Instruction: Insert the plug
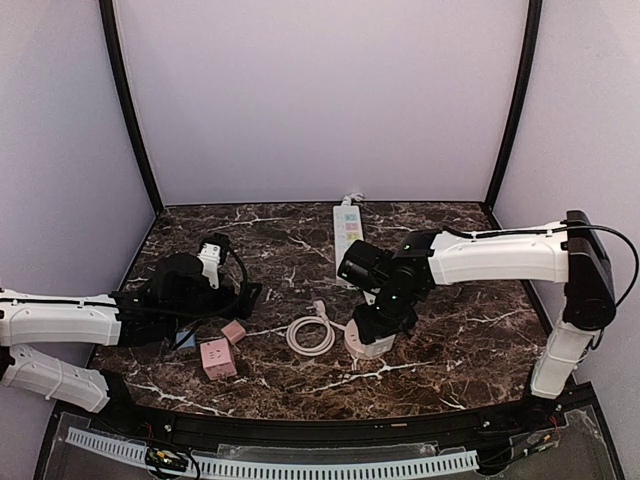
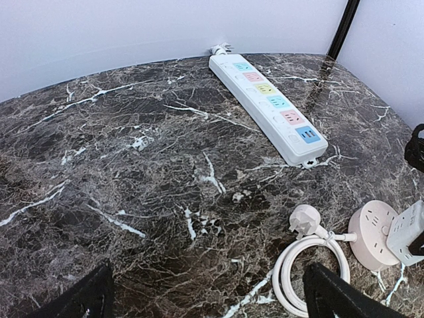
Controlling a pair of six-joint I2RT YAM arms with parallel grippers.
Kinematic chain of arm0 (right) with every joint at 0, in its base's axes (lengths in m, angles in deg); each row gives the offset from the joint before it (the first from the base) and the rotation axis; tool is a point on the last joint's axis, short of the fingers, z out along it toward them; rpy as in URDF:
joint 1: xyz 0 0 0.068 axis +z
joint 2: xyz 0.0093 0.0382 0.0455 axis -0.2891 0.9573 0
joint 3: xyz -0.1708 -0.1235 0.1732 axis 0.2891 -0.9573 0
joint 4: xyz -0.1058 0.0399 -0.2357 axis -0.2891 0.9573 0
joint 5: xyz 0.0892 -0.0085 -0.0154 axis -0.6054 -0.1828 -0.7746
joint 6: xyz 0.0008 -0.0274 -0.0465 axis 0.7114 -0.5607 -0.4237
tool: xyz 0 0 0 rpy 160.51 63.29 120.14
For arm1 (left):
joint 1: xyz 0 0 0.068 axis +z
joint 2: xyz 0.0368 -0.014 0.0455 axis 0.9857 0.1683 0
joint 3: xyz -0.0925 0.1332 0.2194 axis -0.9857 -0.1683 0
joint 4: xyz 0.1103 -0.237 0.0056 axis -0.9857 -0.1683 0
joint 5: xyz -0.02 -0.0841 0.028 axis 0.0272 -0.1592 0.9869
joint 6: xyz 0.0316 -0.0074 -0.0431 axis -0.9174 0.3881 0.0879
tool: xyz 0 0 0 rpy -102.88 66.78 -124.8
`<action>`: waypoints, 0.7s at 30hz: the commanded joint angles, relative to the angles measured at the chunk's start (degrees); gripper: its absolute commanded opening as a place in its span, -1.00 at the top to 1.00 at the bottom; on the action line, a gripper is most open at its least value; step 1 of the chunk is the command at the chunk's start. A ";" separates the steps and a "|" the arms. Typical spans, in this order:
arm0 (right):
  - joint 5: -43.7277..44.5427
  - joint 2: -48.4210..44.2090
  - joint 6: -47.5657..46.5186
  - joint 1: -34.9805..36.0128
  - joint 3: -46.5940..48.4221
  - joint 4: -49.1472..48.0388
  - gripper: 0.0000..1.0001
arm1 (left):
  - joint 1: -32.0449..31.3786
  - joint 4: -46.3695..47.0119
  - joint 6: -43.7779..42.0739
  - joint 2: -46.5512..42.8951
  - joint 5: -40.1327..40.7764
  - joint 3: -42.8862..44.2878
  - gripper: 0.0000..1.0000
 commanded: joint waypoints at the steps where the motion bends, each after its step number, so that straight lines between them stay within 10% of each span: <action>1: -0.58 2.49 -0.93 -0.25 -1.45 0.52 1.00 | 0.29 0.83 -0.22 -0.83 -0.17 -1.19 -0.99; 21: 0.45 10.71 -3.25 -0.35 -1.31 -0.30 1.00 | 0.24 0.84 -0.29 -0.61 -0.30 -1.19 -0.99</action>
